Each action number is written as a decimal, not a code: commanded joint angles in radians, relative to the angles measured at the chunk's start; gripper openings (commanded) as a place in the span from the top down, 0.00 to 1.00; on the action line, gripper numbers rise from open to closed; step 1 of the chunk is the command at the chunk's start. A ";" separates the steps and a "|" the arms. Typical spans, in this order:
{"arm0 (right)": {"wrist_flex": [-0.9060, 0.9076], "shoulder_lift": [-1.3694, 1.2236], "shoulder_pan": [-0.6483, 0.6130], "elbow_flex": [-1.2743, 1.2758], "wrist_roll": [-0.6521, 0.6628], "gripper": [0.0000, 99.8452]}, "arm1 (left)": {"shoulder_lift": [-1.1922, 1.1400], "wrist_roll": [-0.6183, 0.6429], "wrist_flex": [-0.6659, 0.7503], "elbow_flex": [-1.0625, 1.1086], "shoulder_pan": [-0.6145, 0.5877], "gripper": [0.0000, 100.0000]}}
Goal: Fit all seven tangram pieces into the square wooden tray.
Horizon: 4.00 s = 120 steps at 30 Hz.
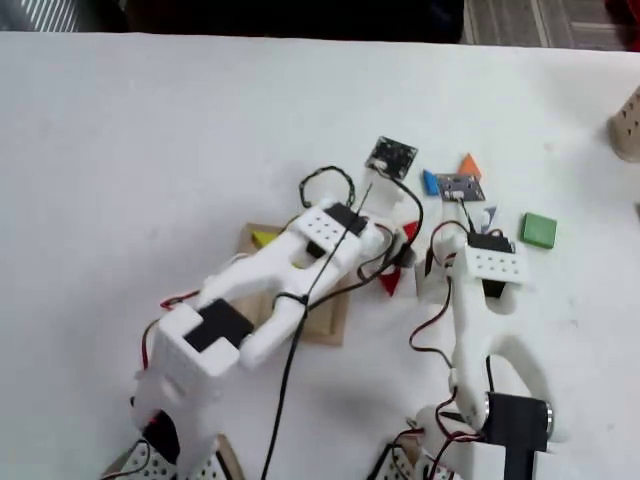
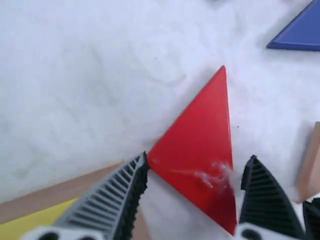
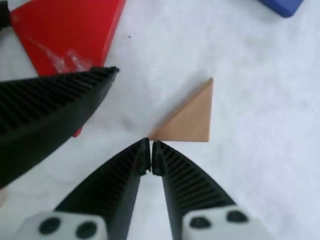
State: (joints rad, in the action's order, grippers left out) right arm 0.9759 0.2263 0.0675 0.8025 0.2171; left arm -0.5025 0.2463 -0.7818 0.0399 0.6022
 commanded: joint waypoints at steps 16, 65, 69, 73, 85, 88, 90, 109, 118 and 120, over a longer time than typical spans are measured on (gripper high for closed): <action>0.005 0.038 0.007 0.005 0.017 0.98 | -0.050 0.009 0.006 -0.109 -0.010 0.62; 0.005 0.047 0.015 0.000 0.008 0.98 | 0.550 -0.221 -0.074 0.324 0.019 0.98; 0.004 0.047 0.015 -0.002 0.005 0.98 | 0.743 -0.221 -0.071 0.482 -0.067 0.98; -0.001 0.047 0.010 -0.002 -0.048 0.98 | 0.883 -0.216 -0.068 0.621 -0.225 0.98; 0.056 0.007 -0.139 -0.229 -0.224 0.98 | 0.990 -0.221 0.209 0.931 -0.684 0.98; 0.041 -0.090 -0.191 -0.307 -0.278 0.98 | 0.992 -0.221 0.216 0.930 -0.704 0.98; 0.031 -0.177 -0.213 -0.370 -0.292 0.98 | 0.992 -0.221 0.216 0.930 -0.702 0.98; 0.062 -0.366 -0.203 -0.331 -0.011 0.98 | 0.989 -0.221 0.238 0.934 -0.699 0.98; 0.038 -0.203 -0.140 -0.133 0.133 0.98 | 0.989 -0.221 0.238 0.936 -0.699 0.98; 0.038 -0.173 -0.122 -0.130 0.133 0.98 | 0.989 -0.221 0.238 0.936 -0.697 0.98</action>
State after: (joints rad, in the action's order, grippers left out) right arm 1.0157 -0.0100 -0.0829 0.6628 0.3322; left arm 0.4519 0.0330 -0.5654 0.9774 -0.0898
